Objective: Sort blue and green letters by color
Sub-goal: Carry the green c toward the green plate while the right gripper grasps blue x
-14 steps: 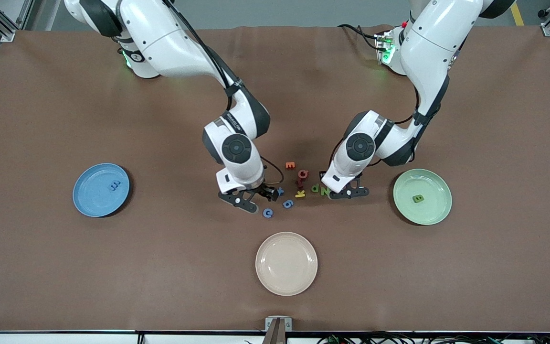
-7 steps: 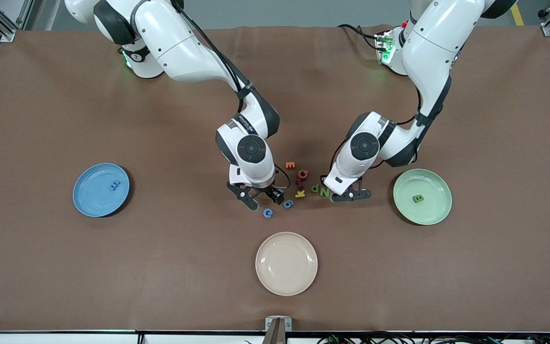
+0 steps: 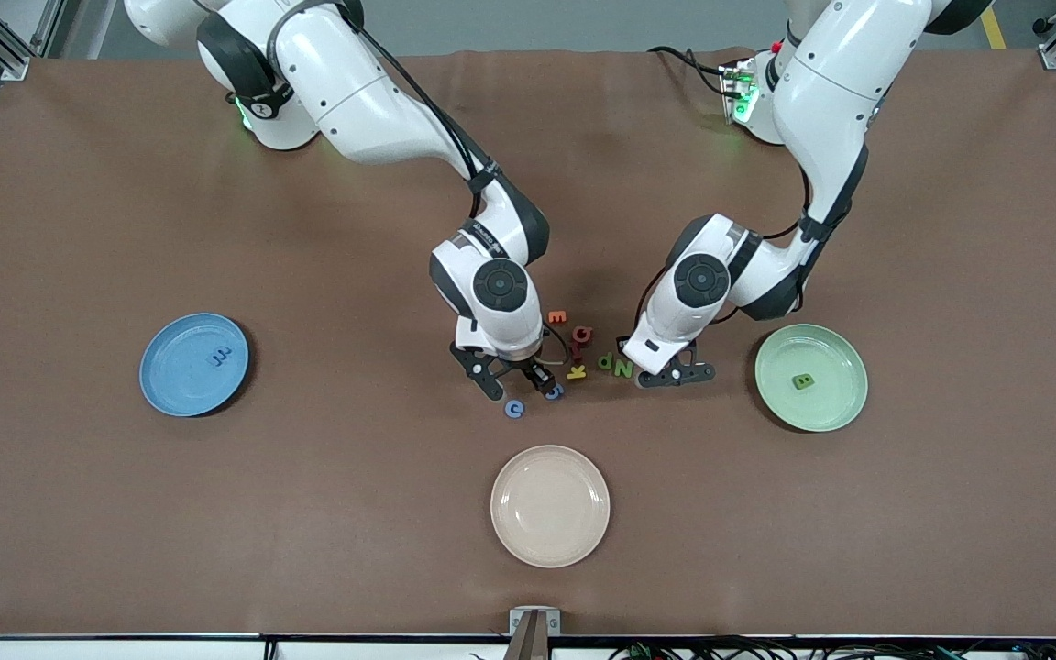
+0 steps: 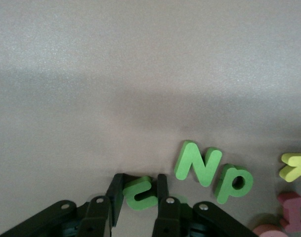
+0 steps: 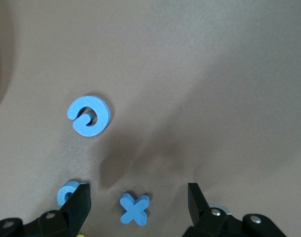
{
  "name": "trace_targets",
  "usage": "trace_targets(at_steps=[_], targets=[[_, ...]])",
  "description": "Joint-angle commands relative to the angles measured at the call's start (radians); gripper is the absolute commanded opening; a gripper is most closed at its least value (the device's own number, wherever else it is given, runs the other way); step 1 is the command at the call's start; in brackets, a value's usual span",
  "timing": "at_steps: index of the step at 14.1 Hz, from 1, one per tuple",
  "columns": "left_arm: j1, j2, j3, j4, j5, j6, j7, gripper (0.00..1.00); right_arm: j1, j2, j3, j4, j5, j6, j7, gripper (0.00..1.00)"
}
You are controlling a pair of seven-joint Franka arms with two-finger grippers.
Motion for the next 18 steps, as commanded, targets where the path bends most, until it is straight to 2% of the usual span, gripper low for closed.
trace_targets(at_steps=[1, 6, 14, 15, 18], targets=[[0.005, 0.007, -0.003, -0.009, 0.02, 0.015, -0.033, 0.24, 0.015, 0.026, -0.006, 0.041, -0.016, -0.018, 0.025, 0.8], [0.054, -0.076, -0.005, -0.012, 0.024, -0.13, 0.006, 0.2, 0.017, 0.028, -0.004, 0.041, -0.015, -0.02, 0.022, 0.62], [0.249, -0.177, -0.009, -0.039, 0.025, -0.245, 0.245, 0.2, 0.034, 0.034, -0.001, 0.041, -0.012, -0.016, 0.02, 0.46], [0.283, -0.176, -0.008, -0.044, 0.025, -0.245, 0.275, 0.2, 0.035, 0.037, -0.001, 0.04, -0.012, -0.016, 0.02, 0.38], [0.36, -0.179, -0.009, -0.061, 0.025, -0.242, 0.372, 0.2, 0.038, 0.038, -0.001, 0.04, -0.013, -0.015, 0.019, 0.07]])
